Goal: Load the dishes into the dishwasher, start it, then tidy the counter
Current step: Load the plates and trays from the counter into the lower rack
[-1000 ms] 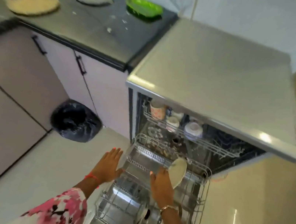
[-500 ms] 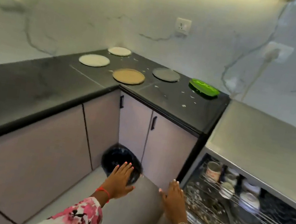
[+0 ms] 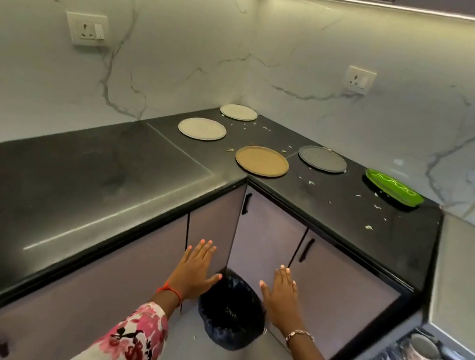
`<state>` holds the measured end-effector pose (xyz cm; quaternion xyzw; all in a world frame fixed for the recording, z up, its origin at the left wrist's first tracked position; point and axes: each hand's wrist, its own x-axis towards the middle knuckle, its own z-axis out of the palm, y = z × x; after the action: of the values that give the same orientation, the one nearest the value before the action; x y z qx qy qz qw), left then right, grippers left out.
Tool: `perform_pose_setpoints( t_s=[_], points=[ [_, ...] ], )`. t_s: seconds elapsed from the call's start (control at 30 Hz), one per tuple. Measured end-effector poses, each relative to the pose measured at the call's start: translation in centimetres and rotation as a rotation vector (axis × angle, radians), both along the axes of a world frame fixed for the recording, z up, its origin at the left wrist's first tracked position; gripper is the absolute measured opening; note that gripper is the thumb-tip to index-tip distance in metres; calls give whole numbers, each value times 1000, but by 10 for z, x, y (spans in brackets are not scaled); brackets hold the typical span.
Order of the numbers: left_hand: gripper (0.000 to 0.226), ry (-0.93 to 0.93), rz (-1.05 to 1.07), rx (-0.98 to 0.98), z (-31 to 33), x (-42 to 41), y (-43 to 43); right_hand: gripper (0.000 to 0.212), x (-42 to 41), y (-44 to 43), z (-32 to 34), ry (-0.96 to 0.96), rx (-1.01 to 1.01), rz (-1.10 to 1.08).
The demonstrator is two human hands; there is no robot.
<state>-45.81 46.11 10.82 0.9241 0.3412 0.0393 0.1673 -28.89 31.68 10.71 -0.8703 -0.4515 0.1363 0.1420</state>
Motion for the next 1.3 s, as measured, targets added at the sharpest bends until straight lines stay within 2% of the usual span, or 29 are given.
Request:
perform_pose_setpoints(
  t_s=[0.33, 0.47, 0.67, 0.8, 0.93, 1.03, 1.13, 1.23, 1.3],
  points=[
    [107, -9, 42, 16, 6, 96, 193, 62, 116, 186, 18, -101, 11, 6],
    [83, -17, 52, 12, 11, 142, 258, 60, 165, 250, 28, -118, 61, -44],
    [65, 36, 43, -19, 3, 190, 333, 54, 219, 324, 32, -112, 30, -132],
    [68, 61, 38, -43, -8, 214, 375, 54, 244, 368, 32, -58, 5, -265],
    [90, 0, 79, 46, -20, 222, 385, 58, 266, 403, 35, 83, 42, -470],
    [82, -57, 102, 49, -24, 222, 386, 56, 281, 418, 30, 155, 53, -659],
    [77, -60, 106, 45, -23, 222, 387, 41, 291, 426, 28, 216, 64, -796],
    [68, -59, 102, 41, -23, 222, 387, 26, 297, 427, 29, 284, 167, -883],
    [65, -61, 96, 38, -23, 222, 387, 26, 300, 425, 31, 355, 255, -949]
  ],
)
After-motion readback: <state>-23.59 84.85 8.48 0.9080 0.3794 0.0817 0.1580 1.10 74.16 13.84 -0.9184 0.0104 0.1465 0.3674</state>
